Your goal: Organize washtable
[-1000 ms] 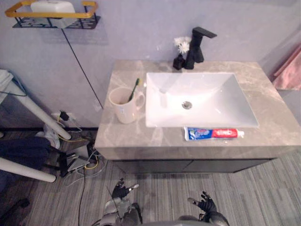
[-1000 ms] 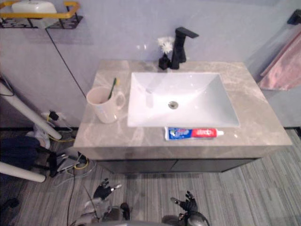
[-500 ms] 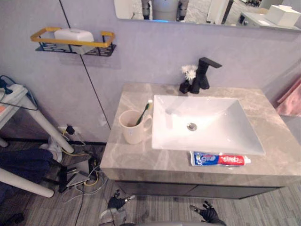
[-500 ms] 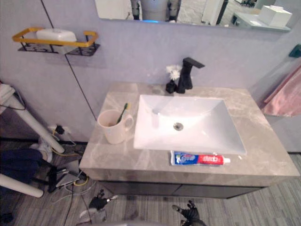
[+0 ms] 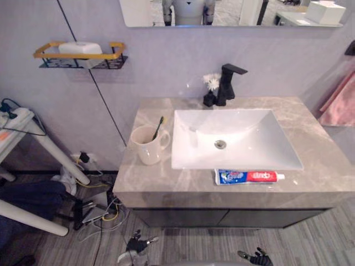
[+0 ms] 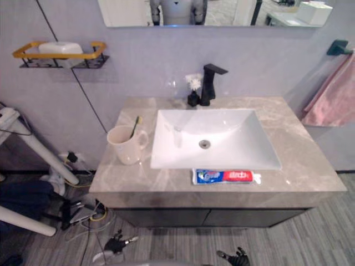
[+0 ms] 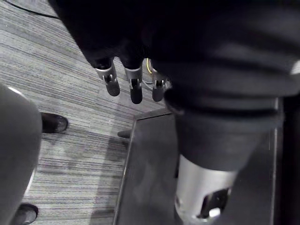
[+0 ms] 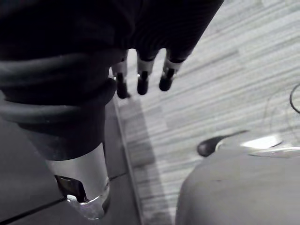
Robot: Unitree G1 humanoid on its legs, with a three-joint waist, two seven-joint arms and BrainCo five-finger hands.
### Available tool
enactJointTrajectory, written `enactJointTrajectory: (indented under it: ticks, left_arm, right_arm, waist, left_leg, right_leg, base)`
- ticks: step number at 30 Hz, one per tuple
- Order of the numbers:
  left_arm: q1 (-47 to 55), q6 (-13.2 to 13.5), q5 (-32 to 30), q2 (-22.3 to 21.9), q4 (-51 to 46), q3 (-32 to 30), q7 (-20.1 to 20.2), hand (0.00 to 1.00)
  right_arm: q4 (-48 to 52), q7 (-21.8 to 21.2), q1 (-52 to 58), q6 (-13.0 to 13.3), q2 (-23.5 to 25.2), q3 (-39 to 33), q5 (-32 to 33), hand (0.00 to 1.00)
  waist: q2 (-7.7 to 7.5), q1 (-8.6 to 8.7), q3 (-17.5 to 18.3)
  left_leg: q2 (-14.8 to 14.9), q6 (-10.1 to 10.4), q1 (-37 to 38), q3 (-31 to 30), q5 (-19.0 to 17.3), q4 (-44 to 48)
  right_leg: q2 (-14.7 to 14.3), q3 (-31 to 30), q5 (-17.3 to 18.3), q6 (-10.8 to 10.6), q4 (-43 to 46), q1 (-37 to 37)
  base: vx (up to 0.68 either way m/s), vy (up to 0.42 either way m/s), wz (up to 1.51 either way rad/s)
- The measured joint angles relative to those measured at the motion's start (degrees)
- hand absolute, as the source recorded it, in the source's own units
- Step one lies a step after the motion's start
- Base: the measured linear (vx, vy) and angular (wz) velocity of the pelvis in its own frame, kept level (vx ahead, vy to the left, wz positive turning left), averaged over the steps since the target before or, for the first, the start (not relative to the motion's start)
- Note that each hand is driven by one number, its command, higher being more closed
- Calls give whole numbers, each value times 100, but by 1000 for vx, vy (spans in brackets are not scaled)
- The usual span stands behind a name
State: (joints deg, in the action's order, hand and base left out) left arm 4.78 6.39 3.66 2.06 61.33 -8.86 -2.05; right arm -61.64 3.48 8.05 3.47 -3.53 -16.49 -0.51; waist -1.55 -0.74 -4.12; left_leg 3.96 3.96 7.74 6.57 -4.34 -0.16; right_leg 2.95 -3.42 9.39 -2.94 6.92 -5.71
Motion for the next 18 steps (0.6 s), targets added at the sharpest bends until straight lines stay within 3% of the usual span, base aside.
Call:
enactJointTrajectory:
  ticks: [3, 4, 10, 18]
  left_arm:
    - [38, 4, 17, 52, -6, 29, -4, 0]
    - [20, 6, 2, 139, 51, 195, -8, 0]
    - [20, 8, 3, 137, 49, 195, -12, 0]
    - [42, 35, 28, 7, -98, -60, -20, 0]
  right_arm:
    - [-15, -1, 121, -15, 5, 81, -6, 0]
    - [-64, -42, 14, -3, -33, 120, -7, 0]
    - [-64, -47, 18, -1, -31, 119, 19, 0]
    - [159, -113, 148, 52, 53, 88, 845, 0]
  waist:
    - [-10, -6, 3]
    - [-21, 2, -10]
    - [-25, 3, -17]
    - [-66, -5, -227]
  left_leg:
    - [-88, 25, 5, -11, -15, -50]
    - [-210, -93, 40, -181, 64, -89]
    - [-215, -94, 58, -181, 65, -88]
    - [-316, -109, 235, -195, 73, -11]
  right_leg:
    - [81, -6, 28, -47, 10, 26]
    - [179, 18, 68, -101, 77, 87]
    - [181, 18, 68, -101, 113, 86]
    - [312, 70, 196, -168, 423, -6]
  base:
    - [-27, 37, 2]
    - [0, 0, 0]
    - [0, 0, 0]
    - [-44, -3, 2]
